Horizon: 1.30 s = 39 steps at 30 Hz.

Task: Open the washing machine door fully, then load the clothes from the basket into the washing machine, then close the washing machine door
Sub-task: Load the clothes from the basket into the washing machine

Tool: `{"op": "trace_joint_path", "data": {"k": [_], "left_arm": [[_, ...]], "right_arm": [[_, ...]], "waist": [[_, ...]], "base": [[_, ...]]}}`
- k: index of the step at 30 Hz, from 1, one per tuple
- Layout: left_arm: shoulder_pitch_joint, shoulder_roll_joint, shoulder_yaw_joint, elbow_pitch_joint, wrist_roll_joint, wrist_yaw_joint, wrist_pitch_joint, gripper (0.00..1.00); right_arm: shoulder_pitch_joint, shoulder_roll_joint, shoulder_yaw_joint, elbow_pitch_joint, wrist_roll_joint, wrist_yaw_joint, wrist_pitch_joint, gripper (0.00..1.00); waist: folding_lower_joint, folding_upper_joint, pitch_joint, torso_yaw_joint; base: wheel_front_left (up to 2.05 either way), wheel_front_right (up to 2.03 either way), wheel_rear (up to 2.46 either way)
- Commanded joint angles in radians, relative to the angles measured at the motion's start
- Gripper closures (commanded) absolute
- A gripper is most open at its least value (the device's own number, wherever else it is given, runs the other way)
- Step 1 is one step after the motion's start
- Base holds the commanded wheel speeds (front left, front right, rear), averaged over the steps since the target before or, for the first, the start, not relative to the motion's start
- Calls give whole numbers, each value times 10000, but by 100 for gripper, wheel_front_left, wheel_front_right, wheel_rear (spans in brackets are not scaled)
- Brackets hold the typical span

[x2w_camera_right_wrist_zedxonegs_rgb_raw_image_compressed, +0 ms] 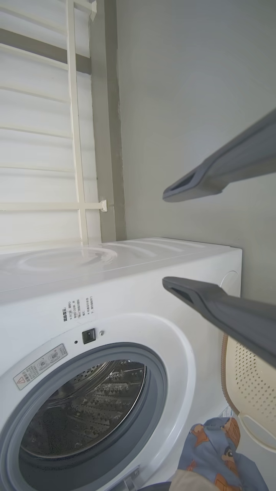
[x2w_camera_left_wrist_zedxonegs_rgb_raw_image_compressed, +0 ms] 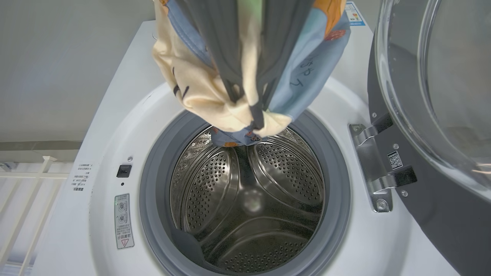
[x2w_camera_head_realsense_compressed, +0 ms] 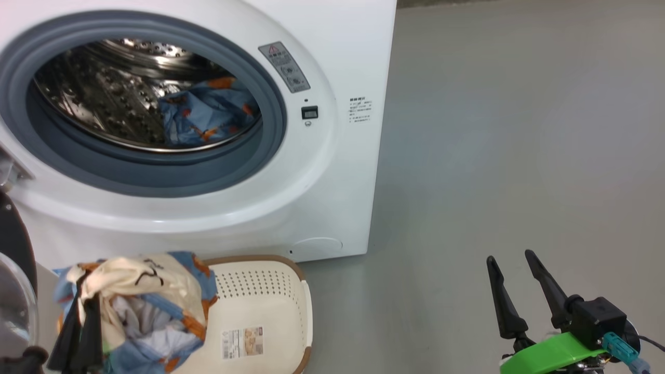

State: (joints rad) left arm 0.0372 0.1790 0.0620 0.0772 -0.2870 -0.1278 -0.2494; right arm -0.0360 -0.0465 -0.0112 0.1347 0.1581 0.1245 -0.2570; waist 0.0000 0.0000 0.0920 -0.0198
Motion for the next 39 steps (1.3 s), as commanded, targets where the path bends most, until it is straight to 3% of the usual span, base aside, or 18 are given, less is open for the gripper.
{"op": "trace_joint_path", "data": {"k": [1,20,30,39], "left_arm": [[-46,117,485,-334,131,-29,-124,100],[1184,-793,1062,-389,610,-29,-124,100],[1002,-878,996,-377,589,-29,-124,100],[-116,-702,959,-383,384,-29,-124,100]], "right_arm": [[19,-37,193,-220,-116,62,-48,0],[415,-37,76,-111,30,62,-48,0],[426,-37,93,-169,22,62,-48,0],[257,-37,290,-220,217,62,-48,0]], "waist": [[0,0,-214,-14],[0,0,-928,-118],[0,0,-797,-90],[0,0,-166,-222]], "base": [[0,0,0],[0,0,0],[0,0,0],[0,0,0]]}}
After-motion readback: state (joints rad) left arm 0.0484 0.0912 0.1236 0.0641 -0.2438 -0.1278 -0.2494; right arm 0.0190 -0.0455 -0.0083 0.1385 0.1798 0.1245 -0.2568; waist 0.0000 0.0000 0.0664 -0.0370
